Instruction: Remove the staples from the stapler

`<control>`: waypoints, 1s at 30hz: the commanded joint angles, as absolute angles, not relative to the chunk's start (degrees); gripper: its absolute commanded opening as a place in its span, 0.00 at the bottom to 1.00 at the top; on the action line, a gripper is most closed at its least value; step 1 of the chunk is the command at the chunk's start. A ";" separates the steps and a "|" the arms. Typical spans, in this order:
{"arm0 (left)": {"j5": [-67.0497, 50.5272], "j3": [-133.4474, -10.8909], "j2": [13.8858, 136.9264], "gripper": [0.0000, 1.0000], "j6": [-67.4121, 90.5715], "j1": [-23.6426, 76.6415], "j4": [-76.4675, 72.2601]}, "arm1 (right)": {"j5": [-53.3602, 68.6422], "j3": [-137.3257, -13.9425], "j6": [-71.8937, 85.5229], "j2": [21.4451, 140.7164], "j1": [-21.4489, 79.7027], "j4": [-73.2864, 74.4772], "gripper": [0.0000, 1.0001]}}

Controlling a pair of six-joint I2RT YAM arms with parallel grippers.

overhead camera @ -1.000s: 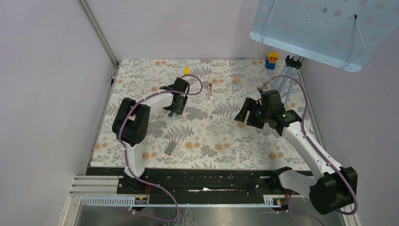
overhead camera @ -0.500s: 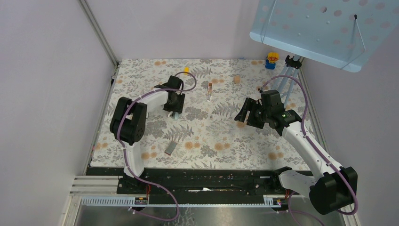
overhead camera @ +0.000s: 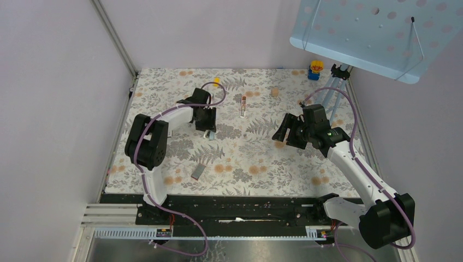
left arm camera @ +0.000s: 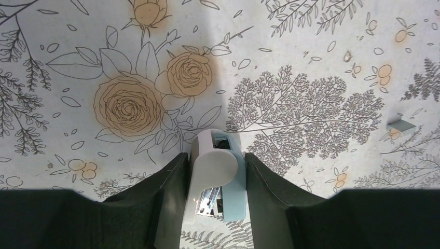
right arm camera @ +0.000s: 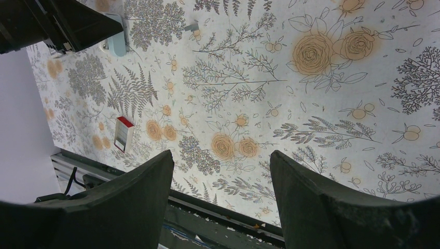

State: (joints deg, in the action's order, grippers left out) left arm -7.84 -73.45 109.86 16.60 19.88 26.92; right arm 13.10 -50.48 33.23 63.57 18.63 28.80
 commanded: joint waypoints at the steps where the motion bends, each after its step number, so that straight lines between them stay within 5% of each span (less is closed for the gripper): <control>1: -10.12 -73.25 106.14 0.45 18.18 19.40 24.04 | 13.71 -50.98 32.82 63.10 18.37 27.83 0.75; 11: -20.35 -66.72 101.44 0.45 23.30 16.26 13.62 | 14.06 -50.70 33.04 63.28 18.37 27.39 0.75; 20: -30.23 -54.83 94.55 0.45 41.54 15.90 -10.65 | 23.91 -46.06 36.14 62.86 18.36 15.44 0.75; 25: -28.75 -46.96 90.50 0.46 51.94 16.59 -22.46 | 27.11 -43.19 39.83 64.53 19.62 3.23 0.73; 30: -24.31 -42.13 87.55 0.47 56.20 20.20 -27.82 | 17.57 -46.02 36.02 68.68 29.34 -2.71 0.73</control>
